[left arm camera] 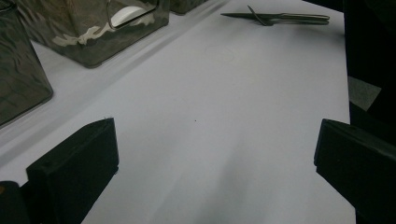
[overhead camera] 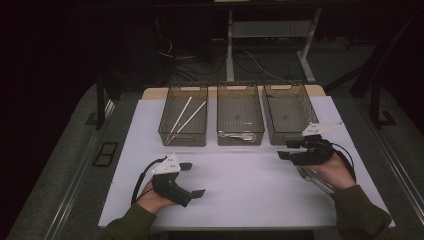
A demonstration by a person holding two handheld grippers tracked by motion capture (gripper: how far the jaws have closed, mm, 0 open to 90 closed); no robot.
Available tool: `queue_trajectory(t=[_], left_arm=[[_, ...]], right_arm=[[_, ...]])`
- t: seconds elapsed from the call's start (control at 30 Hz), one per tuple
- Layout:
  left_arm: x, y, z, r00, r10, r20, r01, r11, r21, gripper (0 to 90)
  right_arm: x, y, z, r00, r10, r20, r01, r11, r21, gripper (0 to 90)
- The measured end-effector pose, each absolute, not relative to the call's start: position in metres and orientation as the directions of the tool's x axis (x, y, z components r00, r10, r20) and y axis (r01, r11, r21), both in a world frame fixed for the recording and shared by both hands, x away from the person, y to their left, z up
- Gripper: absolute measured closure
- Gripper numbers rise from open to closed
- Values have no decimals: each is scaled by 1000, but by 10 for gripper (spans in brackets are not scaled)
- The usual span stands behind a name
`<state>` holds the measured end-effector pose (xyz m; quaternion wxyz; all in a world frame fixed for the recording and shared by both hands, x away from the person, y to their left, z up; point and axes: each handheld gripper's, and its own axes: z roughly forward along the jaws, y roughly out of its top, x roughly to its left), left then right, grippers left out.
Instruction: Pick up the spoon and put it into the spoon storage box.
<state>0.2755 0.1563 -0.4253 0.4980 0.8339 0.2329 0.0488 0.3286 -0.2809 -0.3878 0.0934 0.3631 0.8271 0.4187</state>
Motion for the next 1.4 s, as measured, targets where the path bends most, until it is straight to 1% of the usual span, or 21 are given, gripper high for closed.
queue_trajectory(t=[0.33, 0.8, 1.4], left_arm=[[275, 156, -425, 888, 435, -148, 337, -395, 855, 0], [275, 157, -424, 889, 434, -144, 333, -400, 854, 0], [275, 156, -425, 888, 436, -146, 335, -398, 854, 0]], right_arm=[[311, -306, -390, -699, 700, 148, 534, 374, 758, 474], [295, -335, -395, -691, 702, 171, 558, 368, 744, 605], [276, -358, -401, -685, 711, 159, 575, 394, 717, 654]])
